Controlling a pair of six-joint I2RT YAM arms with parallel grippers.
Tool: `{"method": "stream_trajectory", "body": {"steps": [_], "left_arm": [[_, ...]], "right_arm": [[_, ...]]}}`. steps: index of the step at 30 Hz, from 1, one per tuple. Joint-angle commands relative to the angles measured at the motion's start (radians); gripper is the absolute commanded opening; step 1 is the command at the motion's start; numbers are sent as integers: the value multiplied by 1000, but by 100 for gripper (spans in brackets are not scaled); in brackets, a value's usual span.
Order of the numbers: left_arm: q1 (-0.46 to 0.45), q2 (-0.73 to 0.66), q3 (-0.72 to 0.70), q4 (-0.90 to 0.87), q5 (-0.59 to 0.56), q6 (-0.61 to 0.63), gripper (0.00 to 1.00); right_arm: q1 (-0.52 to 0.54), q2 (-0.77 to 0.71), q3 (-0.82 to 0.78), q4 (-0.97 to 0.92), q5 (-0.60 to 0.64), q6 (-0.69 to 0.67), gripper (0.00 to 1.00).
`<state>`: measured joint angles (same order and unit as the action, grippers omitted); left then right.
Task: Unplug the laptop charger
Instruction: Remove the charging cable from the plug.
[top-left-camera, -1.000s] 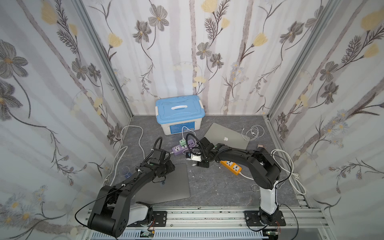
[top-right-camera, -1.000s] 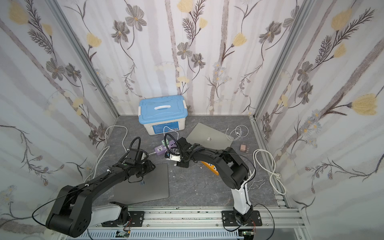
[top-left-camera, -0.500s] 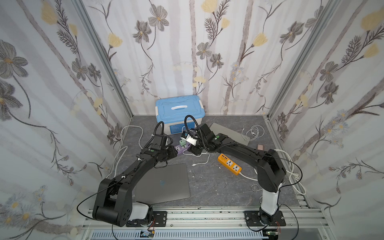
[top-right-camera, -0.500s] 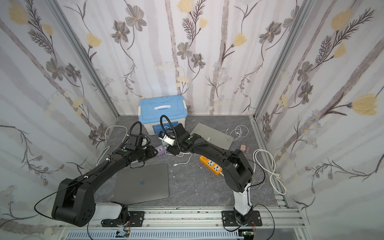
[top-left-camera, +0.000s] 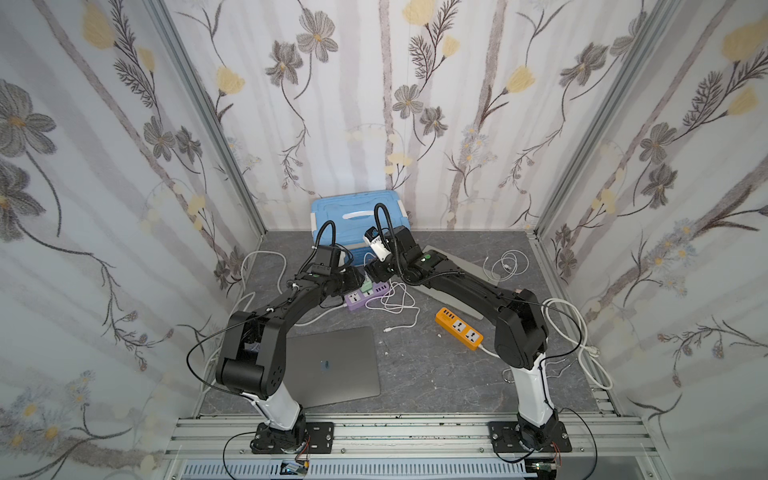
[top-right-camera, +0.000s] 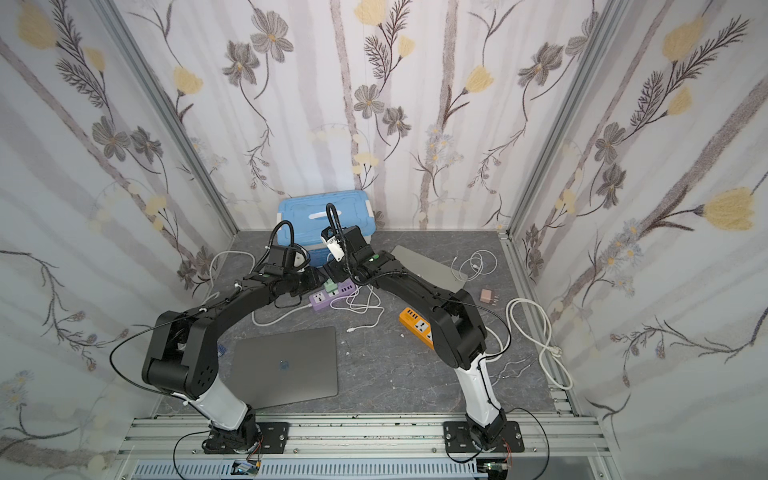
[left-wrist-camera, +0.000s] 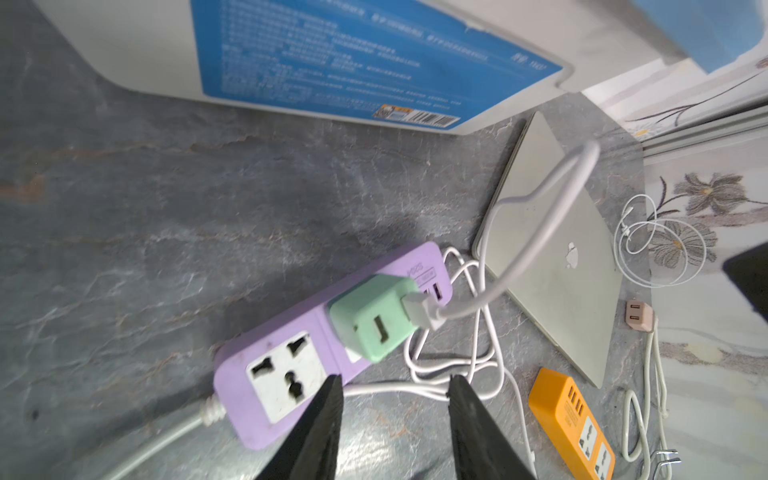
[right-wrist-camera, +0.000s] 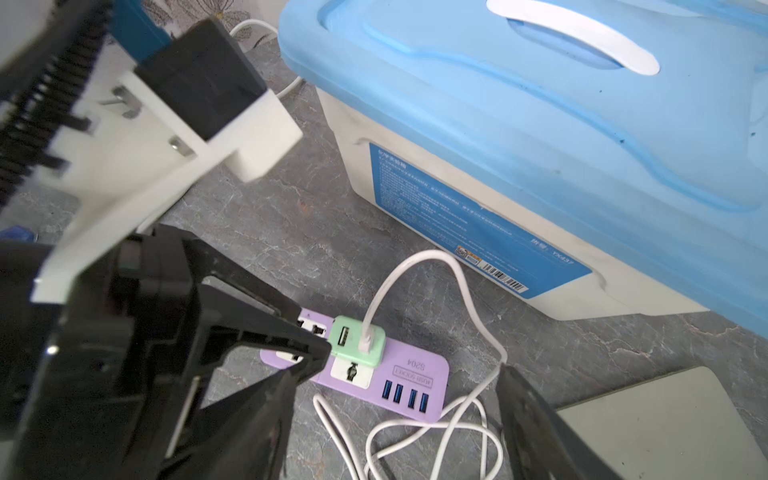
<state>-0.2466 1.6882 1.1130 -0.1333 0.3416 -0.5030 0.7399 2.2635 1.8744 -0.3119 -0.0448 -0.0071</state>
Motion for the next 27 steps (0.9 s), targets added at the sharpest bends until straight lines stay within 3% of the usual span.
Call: {"method": "stream_trajectory", "body": {"steps": [1, 7, 21, 27], "left_arm": [[1, 39, 30, 87, 34, -21, 45], [5, 87, 50, 72, 2, -25, 44], [40, -5, -3, 29, 17, 3, 45], [52, 67, 24, 21, 49, -15, 45]], "right_arm": [[0, 38, 38, 28, 8, 50, 77], [4, 98, 95, -7, 22, 58, 75], [6, 159, 108, -8, 19, 72, 72], [9, 177, 108, -21, 32, 71, 69]]}}
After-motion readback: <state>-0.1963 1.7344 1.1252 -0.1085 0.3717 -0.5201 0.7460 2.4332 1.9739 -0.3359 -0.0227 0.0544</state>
